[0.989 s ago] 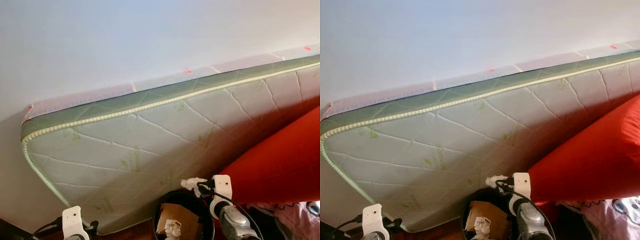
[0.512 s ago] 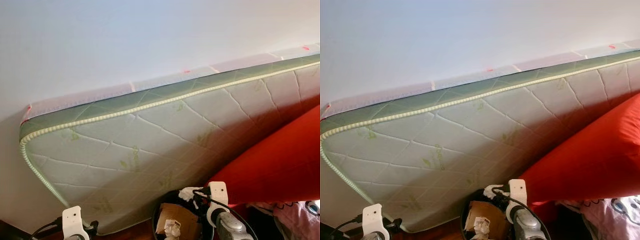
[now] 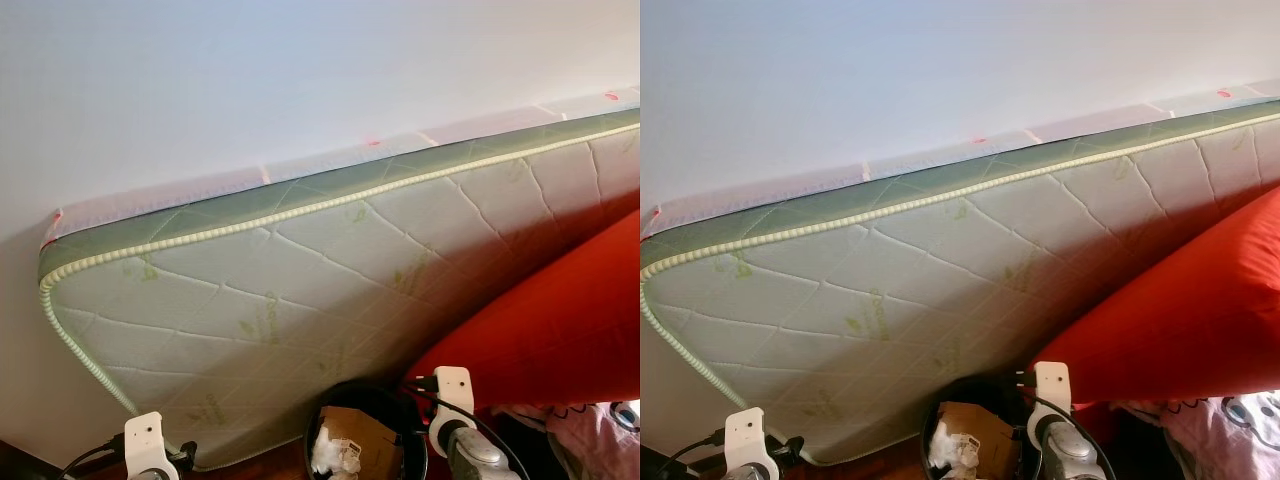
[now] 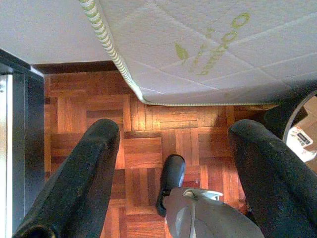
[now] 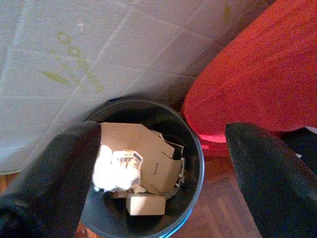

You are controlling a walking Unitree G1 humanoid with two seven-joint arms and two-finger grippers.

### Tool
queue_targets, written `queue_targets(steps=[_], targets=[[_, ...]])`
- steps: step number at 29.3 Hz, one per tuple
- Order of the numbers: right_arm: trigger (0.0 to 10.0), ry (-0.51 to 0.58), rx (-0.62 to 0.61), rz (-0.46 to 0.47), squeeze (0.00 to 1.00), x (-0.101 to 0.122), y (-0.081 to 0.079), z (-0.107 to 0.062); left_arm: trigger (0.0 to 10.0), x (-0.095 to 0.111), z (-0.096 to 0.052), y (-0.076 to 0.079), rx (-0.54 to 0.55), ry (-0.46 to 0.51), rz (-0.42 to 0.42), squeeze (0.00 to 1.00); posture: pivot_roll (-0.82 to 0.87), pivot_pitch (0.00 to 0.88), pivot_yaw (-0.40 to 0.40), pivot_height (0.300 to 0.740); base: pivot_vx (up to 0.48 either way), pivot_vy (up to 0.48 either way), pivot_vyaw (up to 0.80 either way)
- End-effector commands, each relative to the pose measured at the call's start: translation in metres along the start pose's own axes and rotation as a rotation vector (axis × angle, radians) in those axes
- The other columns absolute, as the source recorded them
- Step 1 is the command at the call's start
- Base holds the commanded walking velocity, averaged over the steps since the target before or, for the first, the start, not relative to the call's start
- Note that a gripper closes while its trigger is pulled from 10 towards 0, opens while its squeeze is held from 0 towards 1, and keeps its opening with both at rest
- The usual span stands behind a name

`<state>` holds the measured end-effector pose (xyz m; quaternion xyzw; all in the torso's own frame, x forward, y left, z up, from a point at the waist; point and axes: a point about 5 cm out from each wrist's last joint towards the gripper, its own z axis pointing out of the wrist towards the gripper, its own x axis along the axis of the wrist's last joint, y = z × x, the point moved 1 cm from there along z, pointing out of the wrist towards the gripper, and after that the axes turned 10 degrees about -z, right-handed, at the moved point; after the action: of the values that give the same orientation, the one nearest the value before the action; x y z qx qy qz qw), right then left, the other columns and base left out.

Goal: Clean up the room

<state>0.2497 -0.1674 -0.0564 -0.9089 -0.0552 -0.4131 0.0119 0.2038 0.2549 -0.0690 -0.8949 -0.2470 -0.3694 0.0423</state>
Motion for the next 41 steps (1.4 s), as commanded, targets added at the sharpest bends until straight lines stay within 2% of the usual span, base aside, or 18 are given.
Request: queue_targets(steps=[1,2,3,4,7,12,16,23,29,41], targets=[[10.0,-0.019,-0.006,-0.013,1.00,-0.003,0.001,-0.001,10.0,-0.003,0.000,-0.002,0.006,-0.025,0.016,0.00,0.17,0.022,-0.041,0.740,0.000,0.000,0.00],[10.0,-0.023,-0.007,-0.016,0.66,-0.004,0.002,-0.001,10.0,-0.003,0.000,-0.002,0.006,-0.026,0.016,0.00,0.17,0.020,-0.041,0.740,0.000,0.000,0.00],[10.0,-0.026,-0.009,-0.017,0.66,-0.005,0.002,-0.001,10.0,-0.003,0.000,-0.002,0.006,-0.026,0.017,0.00,0.17,0.020,-0.041,0.740,0.000,0.000,0.00],[10.0,-0.031,-0.012,-0.014,0.00,-0.007,0.003,-0.002,10.0,-0.003,0.000,-0.002,0.005,-0.027,0.017,0.00,0.17,0.021,-0.041,0.740,0.000,0.000,0.00],[10.0,-0.038,-0.017,-0.012,0.00,-0.009,0.004,-0.002,10.0,-0.003,0.000,-0.002,0.004,-0.027,0.017,0.00,0.17,0.021,-0.041,0.740,0.000,0.000,0.00],[10.0,-0.096,-0.032,0.029,0.00,-0.024,0.007,-0.007,10.0,-0.004,0.000,-0.001,-0.003,-0.039,0.025,0.00,0.17,0.019,-0.044,0.740,0.000,0.000,0.00],[10.0,-0.154,-0.065,0.063,0.00,-0.040,0.013,-0.012,10.0,-0.005,0.000,0.000,-0.006,-0.044,0.023,0.00,0.17,0.019,-0.048,0.740,0.000,0.000,0.00],[10.0,-0.223,-0.104,0.064,0.00,-0.061,0.026,-0.022,10.0,-0.007,0.000,0.001,-0.005,-0.051,0.017,0.00,0.16,0.023,-0.052,0.740,0.000,0.000,0.00],[10.0,-0.233,-0.111,0.079,0.00,-0.067,0.033,-0.026,10.0,-0.008,0.000,0.004,-0.025,-0.061,0.014,0.00,0.15,0.029,-0.053,0.740,0.000,0.000,0.00],[10.0,-0.221,-0.058,0.069,0.00,-0.064,0.024,-0.024,10.0,-0.010,0.000,0.005,-0.032,-0.065,0.003,0.00,0.14,0.030,-0.054,0.740,0.000,0.000,0.00]])
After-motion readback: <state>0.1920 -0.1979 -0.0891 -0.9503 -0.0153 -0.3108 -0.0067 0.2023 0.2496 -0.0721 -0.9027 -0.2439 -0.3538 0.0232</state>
